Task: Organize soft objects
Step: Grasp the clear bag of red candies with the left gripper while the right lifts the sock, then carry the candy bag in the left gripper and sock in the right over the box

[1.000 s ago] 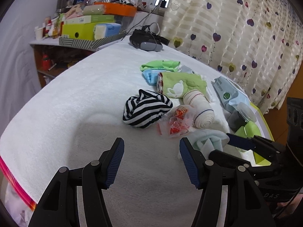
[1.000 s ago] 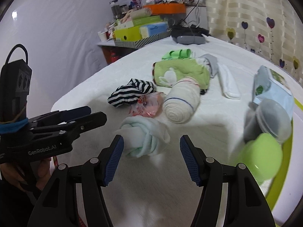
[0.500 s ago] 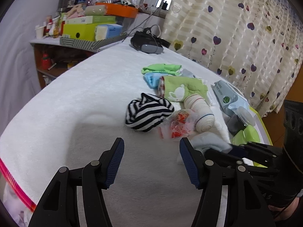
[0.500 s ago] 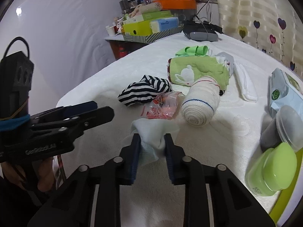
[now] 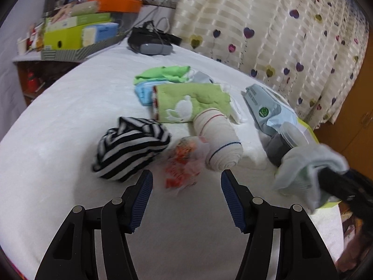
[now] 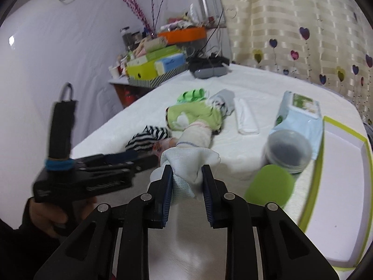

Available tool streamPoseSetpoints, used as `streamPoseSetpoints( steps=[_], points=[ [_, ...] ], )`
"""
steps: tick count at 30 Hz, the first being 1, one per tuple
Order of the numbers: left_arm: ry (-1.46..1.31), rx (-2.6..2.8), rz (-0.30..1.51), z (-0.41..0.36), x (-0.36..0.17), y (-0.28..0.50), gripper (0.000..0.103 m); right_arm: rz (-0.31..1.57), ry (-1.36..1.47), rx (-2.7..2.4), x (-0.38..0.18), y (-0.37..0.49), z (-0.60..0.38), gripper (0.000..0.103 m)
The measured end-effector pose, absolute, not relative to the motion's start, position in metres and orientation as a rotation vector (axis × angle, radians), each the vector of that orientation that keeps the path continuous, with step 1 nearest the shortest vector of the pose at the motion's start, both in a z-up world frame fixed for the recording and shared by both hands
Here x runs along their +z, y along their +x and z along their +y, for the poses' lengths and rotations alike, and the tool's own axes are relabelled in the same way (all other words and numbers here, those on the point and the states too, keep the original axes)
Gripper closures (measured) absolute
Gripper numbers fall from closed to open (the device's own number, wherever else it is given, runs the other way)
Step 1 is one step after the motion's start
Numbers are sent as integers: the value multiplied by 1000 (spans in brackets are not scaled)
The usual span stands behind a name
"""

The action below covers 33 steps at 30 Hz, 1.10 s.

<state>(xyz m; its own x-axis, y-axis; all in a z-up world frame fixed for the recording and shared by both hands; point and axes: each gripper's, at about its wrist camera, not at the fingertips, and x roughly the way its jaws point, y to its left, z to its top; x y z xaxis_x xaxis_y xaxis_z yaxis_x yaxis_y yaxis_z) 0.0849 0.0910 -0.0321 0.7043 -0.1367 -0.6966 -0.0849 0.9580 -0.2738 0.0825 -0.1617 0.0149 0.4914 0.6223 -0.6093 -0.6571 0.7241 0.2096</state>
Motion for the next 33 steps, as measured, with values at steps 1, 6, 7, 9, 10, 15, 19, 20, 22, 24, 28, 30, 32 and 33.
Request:
streamPoseSetpoints(
  steps=[1,6,7,9,10,15,19,20,22,24,28,30,32,33],
  points=[
    [-287,-30,795,88,-34,89,42,711,-50,775,17,83,-164,78],
    [-247,8,835,83,-43,104,60,684,-38,769,25,86,-171,78],
    [-241,14,835,83,-43,105,65,683,-37,770,26,85,-173,78],
    [-234,19,838,84,-43,107,71,678,-34,770,27,87,-174,78],
    [-230,20,841,84,-44,107,72,676,-31,770,28,87,-174,78],
    [-228,28,831,84,-40,103,78,675,-27,769,27,86,-177,78],
    [-239,32,802,85,-31,91,80,665,-19,764,30,84,-180,78],
    [-240,32,794,85,-28,87,80,662,-16,762,31,82,-181,78],
    [-234,31,779,82,-22,79,80,656,-13,760,31,79,-183,78],
    [-240,20,764,79,-15,71,80,652,-10,760,32,77,-184,78],
    [-240,2,734,72,-3,55,80,640,-8,754,33,70,-187,78],
    [-237,-4,717,68,3,49,80,635,-1,748,34,67,-190,78],
    [-236,-13,701,63,10,44,80,630,5,743,35,65,-193,78],
    [-233,-15,693,61,13,43,80,627,7,739,35,64,-195,78]
  ],
)
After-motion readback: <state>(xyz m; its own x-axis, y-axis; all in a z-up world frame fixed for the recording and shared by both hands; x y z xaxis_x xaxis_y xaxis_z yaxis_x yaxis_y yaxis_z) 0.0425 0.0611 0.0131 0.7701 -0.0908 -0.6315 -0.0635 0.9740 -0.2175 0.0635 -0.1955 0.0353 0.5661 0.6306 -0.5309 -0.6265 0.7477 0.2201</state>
